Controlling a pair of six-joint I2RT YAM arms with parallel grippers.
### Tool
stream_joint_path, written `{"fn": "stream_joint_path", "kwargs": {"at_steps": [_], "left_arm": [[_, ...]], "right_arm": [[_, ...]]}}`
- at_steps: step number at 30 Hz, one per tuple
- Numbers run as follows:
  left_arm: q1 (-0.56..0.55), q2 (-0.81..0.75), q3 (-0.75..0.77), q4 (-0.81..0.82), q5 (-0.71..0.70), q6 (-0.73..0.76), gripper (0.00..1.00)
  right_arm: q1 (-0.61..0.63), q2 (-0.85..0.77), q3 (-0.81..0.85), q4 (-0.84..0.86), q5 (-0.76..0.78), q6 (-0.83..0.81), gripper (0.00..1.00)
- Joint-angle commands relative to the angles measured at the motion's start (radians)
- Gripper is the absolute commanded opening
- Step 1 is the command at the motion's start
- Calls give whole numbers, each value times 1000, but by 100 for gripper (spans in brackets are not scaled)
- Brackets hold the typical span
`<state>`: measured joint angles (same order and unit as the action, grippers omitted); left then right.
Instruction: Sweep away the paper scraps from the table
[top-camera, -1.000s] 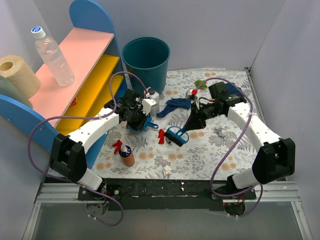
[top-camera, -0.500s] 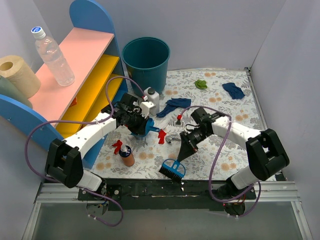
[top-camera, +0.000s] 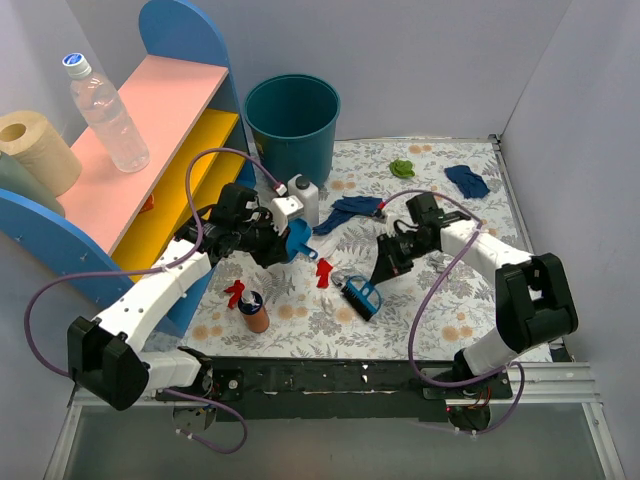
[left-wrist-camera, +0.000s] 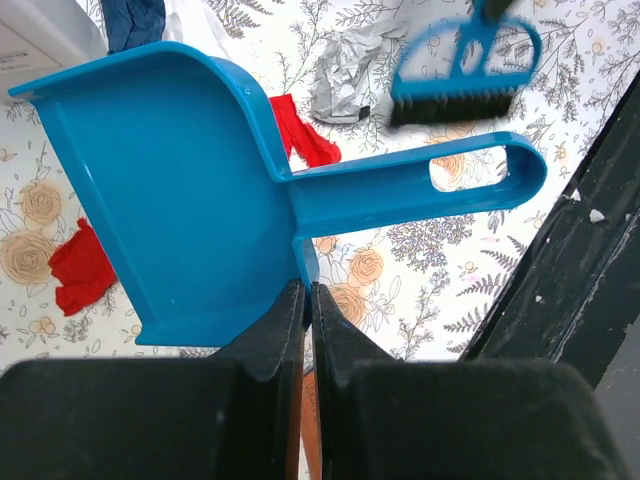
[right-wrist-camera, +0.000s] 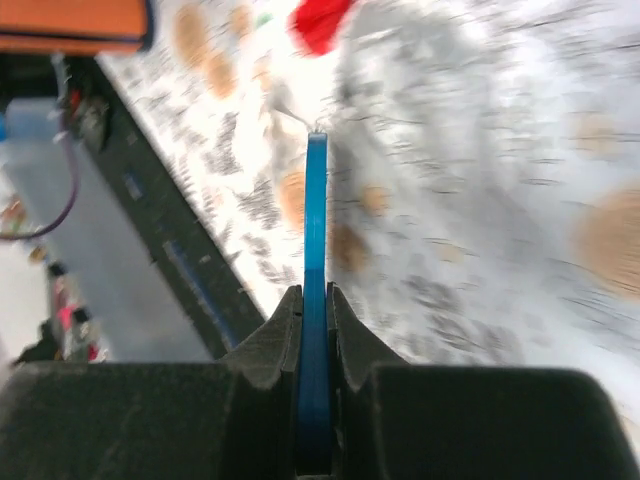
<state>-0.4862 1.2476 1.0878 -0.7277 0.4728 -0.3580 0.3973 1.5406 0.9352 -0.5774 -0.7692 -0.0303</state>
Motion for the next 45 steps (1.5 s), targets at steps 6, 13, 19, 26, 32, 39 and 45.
{"fn": "stream_joint_path", "kwargs": {"at_steps": [6,13,19,26,32,39,45], "left_arm": [[-5,-23,58,-30,102,164,0],[-11,-34,87,-62,98,252,0],[-11,-11,124,-52,99,173,0],[-11,-25,115,-24,70,155,0],[-11,-10,156,-33,49,203,0],[-15,19,240,-41,104,208,0],[-43,96,377,-59,161,217,0]], "right_arm": [[-178,-141,184,-188,24,-348,1],[-60,-117,185,-145,-225,-353,1],[17,15,151,234,-269,56,1],[32,211,198,268,-224,250,1],[6,245,182,208,-118,270,1],[-193,176,126,18,22,132,1],[-386,81,94,-56,139,34,1]]}}
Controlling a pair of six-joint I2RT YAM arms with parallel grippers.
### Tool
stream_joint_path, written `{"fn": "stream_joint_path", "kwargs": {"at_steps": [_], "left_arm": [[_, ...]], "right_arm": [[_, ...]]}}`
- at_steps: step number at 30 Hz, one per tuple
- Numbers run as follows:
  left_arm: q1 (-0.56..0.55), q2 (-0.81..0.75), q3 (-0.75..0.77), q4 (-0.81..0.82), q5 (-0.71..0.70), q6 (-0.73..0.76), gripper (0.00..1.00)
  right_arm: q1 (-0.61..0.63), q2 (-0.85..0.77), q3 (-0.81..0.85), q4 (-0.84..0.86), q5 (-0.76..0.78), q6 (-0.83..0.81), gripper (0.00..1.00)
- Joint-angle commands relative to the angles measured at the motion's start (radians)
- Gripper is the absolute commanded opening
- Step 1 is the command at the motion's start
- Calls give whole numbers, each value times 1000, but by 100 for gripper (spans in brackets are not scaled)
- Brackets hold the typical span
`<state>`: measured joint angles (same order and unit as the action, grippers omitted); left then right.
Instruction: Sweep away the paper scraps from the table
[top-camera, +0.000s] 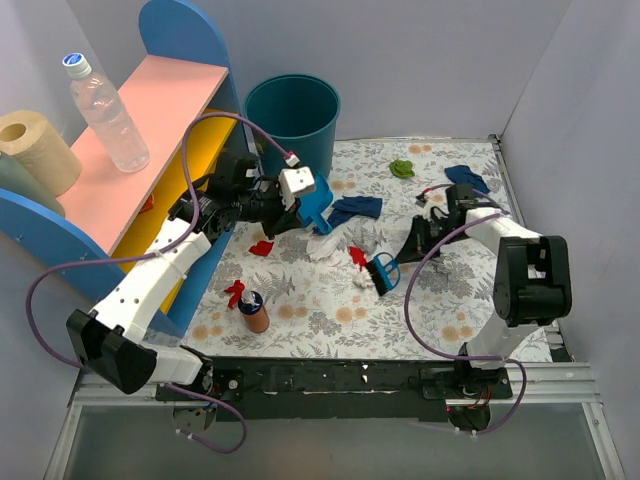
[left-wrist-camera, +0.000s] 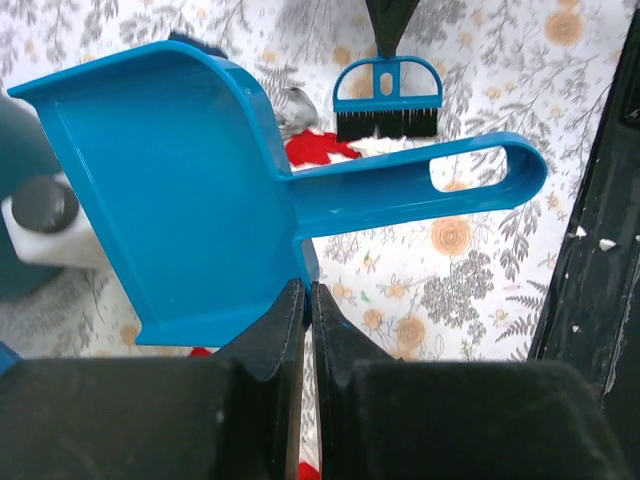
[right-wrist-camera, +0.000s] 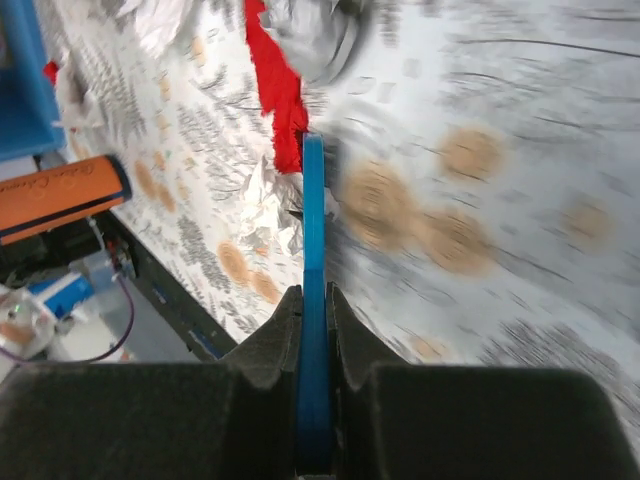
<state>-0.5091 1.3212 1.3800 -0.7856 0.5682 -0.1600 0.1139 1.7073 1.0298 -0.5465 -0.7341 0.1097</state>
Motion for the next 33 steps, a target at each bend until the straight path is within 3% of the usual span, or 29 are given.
{"fn": "stream_joint_path", "kwargs": {"at_steps": [1,6,10,15,18,27,33], "left_arm": [[-29,32,97,-6,77,23,0],[-65,64,133,-79,150,83,0],[-120,72,140,-96,186,154,0],[-166,151,156,-214,216,394,0],[-222,174,113,-314,136,656,0],[-279,62,-286,-103,156,979,0],[-284,10,-495,66,117,1086,6]], "right_arm": [[-132,-98,9,-93,108,-107,1],[-187,-175,56,-128,55,-200,1],[-188,-238,46,-89,-8,-167,1],[-187,-284,72,-99,-50,-162,1],[-194,-290,93,-122,15,-150,1],[-230,-304,115,-156,55,-165,1],[-247,-342,76,-164,64,-169,1]]}}
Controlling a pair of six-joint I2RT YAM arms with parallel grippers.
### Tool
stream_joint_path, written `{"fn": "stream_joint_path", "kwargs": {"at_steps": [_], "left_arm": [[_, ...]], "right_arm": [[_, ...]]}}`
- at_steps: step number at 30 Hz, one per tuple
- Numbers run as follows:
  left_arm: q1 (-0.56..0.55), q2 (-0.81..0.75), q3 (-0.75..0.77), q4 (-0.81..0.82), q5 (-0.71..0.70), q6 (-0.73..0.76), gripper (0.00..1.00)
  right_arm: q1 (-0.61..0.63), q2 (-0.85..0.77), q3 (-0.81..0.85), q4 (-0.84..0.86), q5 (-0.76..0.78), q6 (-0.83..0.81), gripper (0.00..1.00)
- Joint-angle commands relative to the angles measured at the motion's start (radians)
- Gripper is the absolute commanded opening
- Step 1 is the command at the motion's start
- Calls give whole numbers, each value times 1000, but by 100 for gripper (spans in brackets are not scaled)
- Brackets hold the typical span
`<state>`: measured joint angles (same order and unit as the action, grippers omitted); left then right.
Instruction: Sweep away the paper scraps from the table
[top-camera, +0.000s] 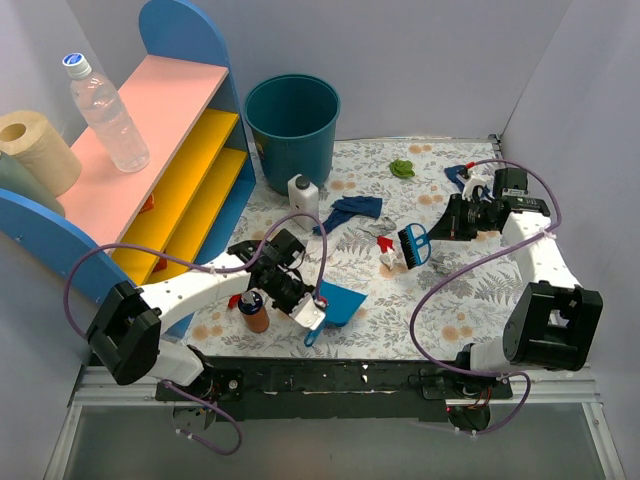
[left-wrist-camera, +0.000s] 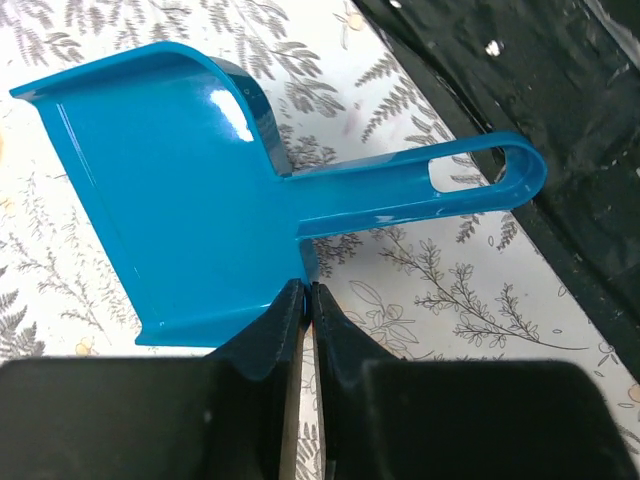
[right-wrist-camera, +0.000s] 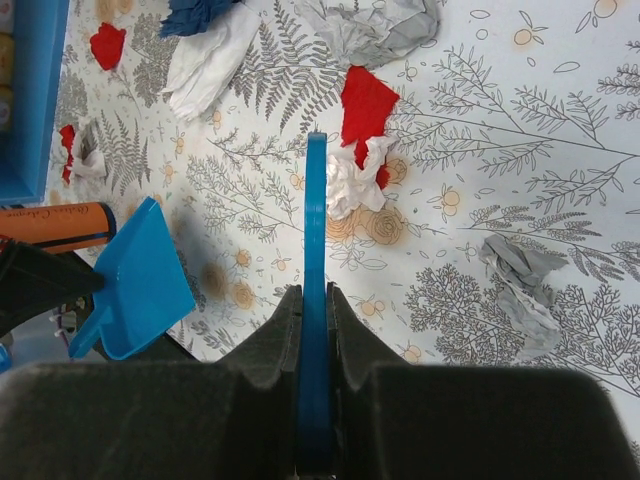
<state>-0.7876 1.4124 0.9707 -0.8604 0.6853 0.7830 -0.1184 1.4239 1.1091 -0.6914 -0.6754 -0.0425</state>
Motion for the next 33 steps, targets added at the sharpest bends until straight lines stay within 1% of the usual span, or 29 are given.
{"fn": "stream_joint_path", "kwargs": {"at_steps": [1,5,7,9,12,13,16,17,19,20,21,22,24,27,28,31,33], "left_arm": [[-4,-79,-96,147,2,142,7],[-10,-47,-115,138,-16,128,13],[-10,-29,-124,126,-29,128,23],[-10,-30,-135,135,-43,128,37],[-10,-61,-159,196,-55,81,50],[-10,-78,-156,219,-61,41,55],[-10,-79,-126,332,-130,-245,63],[-9,-47,-62,333,-145,-410,63],[-6,0,23,278,-168,-525,63],[-6,50,98,232,-176,-597,63],[-6,71,136,221,-188,-739,63],[-6,94,166,204,-210,-822,63],[-7,163,241,115,-217,-942,56],[-7,221,270,43,-286,-1069,51],[-6,224,269,35,-297,-1123,51],[-6,217,235,49,-325,-1203,53],[-6,227,230,49,-375,-1226,55]], "right_arm": [[-18,-74,-8,-23,4,-20,1],[-24,-86,-32,-39,4,-34,1],[-26,-83,-40,-28,0,-28,1],[-26,-76,-37,-19,-1,-22,1],[-27,-56,-14,-13,4,-20,1],[-26,-48,-8,-13,4,-22,1],[-27,-37,12,-10,4,-23,1],[-27,-36,11,-2,-1,-22,1],[-27,-34,6,9,-4,-14,1],[-27,-34,5,21,-7,-11,1],[-27,-34,1,27,-10,-7,1],[-27,-34,0,36,-12,1,1],[-29,-36,-11,62,-16,10,1],[-29,-49,-32,92,-16,24,1],[-27,-59,-46,96,-16,27,1],[-27,-82,-74,104,-18,26,1],[-32,-94,-86,108,-16,26,1]]}}
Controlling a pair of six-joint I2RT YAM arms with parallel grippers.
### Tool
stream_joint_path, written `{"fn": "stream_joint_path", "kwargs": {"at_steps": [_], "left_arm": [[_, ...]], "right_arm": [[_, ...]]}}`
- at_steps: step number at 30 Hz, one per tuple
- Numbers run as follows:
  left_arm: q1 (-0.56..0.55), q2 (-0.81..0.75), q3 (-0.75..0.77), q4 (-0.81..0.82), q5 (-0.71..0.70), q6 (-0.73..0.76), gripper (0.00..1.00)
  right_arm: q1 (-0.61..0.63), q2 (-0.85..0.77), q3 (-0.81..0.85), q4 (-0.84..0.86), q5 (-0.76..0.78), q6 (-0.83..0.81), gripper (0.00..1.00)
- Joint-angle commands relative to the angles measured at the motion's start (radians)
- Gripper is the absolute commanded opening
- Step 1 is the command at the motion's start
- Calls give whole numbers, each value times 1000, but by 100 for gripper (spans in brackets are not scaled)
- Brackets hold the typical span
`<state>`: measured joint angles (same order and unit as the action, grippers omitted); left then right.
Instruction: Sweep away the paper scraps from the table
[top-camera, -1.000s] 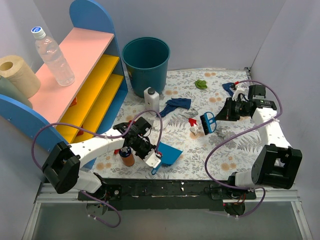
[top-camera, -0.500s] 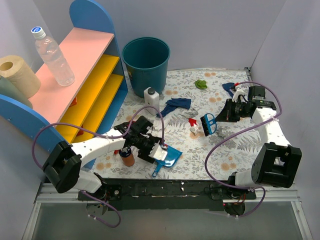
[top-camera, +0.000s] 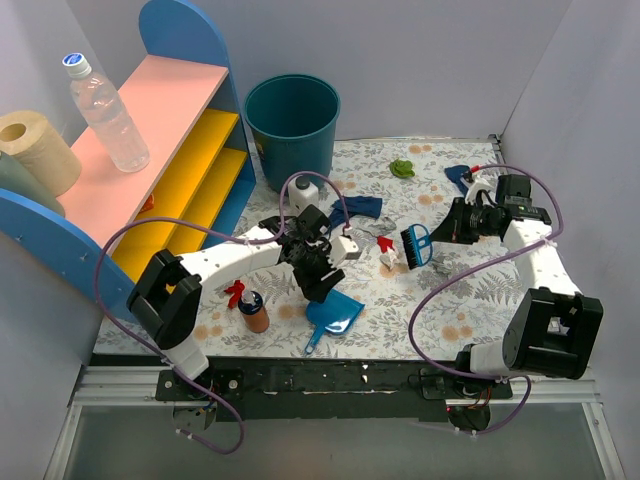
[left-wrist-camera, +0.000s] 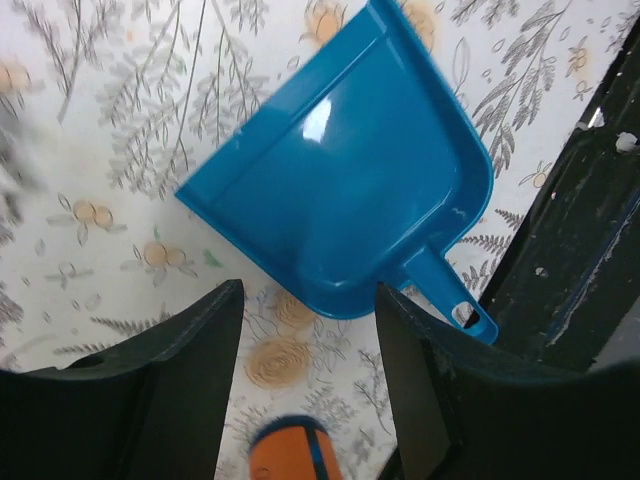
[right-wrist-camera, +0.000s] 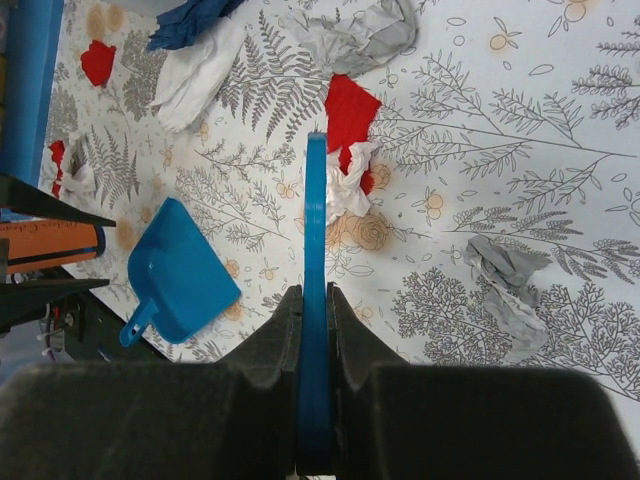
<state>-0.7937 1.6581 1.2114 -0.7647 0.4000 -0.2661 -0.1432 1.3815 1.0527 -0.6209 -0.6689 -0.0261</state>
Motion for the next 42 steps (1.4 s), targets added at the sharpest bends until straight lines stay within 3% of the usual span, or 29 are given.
{"fn": "stream_joint_path", "kwargs": {"at_steps": [1,6,11,14,25,30,37,38,39,42], "left_arm": [[1,0,-7,-47,-107,-192,55],[1,32,-36,-33,-89,-236,52],[1,87,-43,-22,-32,-237,40],[-1,121,-41,-1,-59,-257,39],[1,196,33,1,-72,-262,12],[1,250,86,2,-102,-236,6],[1,287,183,22,-124,-234,10],[1,289,189,27,-122,-236,13],[2,290,201,28,-121,-236,27],[8,287,227,16,-69,-237,48]], "right_arm": [[-7,-64,-36,42,-24,11,1],[-18,-96,-69,69,-21,18,1],[-33,-117,-89,85,-26,18,1],[-39,-127,-114,102,-31,44,1],[-55,-167,-164,116,-37,55,1],[-62,-174,-175,119,-34,57,1],[-68,-168,-169,110,-34,55,1],[-70,-167,-168,110,-32,54,1],[-68,-164,-166,109,-32,54,1],[-70,-156,-163,105,-32,49,1]]}}
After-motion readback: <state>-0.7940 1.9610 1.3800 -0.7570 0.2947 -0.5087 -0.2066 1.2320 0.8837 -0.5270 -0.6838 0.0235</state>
